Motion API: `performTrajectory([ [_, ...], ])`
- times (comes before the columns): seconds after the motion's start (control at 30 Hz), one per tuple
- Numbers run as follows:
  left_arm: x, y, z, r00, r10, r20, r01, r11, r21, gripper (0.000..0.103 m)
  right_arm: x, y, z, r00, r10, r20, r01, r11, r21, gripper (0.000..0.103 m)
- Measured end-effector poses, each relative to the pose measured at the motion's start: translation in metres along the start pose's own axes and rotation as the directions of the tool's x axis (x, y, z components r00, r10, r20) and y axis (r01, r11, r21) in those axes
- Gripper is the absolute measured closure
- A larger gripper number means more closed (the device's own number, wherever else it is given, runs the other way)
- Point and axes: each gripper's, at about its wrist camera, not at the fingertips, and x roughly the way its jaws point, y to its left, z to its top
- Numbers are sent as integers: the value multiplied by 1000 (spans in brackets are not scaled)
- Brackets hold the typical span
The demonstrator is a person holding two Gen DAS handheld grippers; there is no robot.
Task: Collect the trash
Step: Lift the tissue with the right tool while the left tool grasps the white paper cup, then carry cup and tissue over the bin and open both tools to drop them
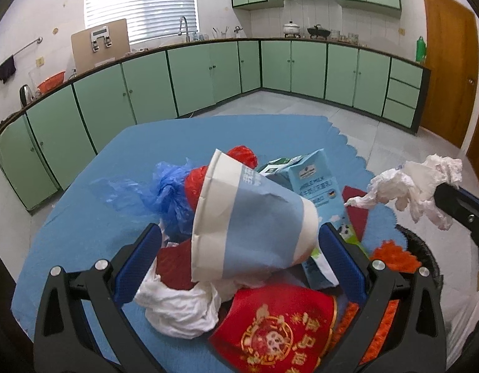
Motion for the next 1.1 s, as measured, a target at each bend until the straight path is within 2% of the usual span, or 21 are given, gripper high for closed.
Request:
performTrajectory([
  [0.23,10,-2,2,1000,20,-15,-20,1000,19,5,7,-3,0,1000,2,-18,-1,1000,9,94],
  [0.3,8,-1,2,1000,21,-8,-21,1000,18,12,7,-4,3,1000,1,-18,-1,1000,11,94],
  [0.37,5,1,3,1000,13,-8,-13,1000,15,30,7,-3,4,1000,1,-19,-1,1000,9,94],
  [0.43,2,5,4,1000,-9,-6,9,1000,3,30,6,-2,4,1000,3,-19,-3,1000,7,94],
  [0.53,-2,9,6,1000,3,10,-3,1000,-5,31,4,1,5,1000,7,-15,-7,1000,-2,94],
  [0.77,-38,17,16,995,9,98,-9,1000,-7,31,-13,2,6,999,14,31,-14,1000,-20,94],
  [0.93,-66,9,25,987,-29,157,29,1000,-1,31,-32,2,10,998,17,65,-16,1000,-20,94],
  [1.1,-81,-11,31,979,-93,182,90,996,22,31,-56,-13,9,995,-20,93,20,1000,6,94],
])
